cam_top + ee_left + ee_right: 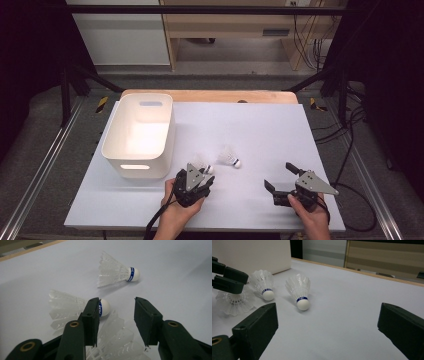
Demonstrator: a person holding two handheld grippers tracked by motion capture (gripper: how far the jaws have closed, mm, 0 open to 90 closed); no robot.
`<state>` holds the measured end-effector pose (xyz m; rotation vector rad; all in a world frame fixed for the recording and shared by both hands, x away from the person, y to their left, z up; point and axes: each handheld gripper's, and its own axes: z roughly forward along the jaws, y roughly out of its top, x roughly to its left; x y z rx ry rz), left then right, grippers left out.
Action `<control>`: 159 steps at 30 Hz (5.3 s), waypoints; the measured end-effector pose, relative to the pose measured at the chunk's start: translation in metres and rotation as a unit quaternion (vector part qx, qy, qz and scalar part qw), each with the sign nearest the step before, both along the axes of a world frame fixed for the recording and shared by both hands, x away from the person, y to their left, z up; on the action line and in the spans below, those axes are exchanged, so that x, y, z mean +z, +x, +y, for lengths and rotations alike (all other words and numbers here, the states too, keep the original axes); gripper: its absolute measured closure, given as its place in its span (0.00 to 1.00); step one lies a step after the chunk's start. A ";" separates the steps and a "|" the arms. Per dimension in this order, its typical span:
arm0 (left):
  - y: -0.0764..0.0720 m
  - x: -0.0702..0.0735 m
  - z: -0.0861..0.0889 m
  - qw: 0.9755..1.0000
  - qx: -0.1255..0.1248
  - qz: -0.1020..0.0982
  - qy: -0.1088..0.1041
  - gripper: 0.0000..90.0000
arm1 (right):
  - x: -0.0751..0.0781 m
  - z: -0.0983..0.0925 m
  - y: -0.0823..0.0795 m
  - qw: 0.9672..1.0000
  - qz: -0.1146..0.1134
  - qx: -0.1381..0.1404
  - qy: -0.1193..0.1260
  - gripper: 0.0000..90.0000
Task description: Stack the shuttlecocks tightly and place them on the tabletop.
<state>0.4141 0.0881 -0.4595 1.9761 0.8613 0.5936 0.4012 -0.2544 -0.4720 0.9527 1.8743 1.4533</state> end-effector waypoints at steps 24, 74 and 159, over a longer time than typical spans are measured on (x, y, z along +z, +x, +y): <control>-0.002 0.005 0.010 0.998 -0.011 -0.004 -0.054 0.31 | 0.000 0.001 0.000 1.000 0.003 -0.001 -0.002 0.04; -0.057 0.005 0.135 0.983 0.006 -0.077 -0.164 0.04 | -0.003 0.007 0.003 0.999 0.028 -0.004 -0.017 0.03; -0.048 -0.003 0.193 0.969 0.078 -0.159 -0.171 0.04 | 0.018 0.153 0.102 0.968 0.145 0.139 -0.151 1.00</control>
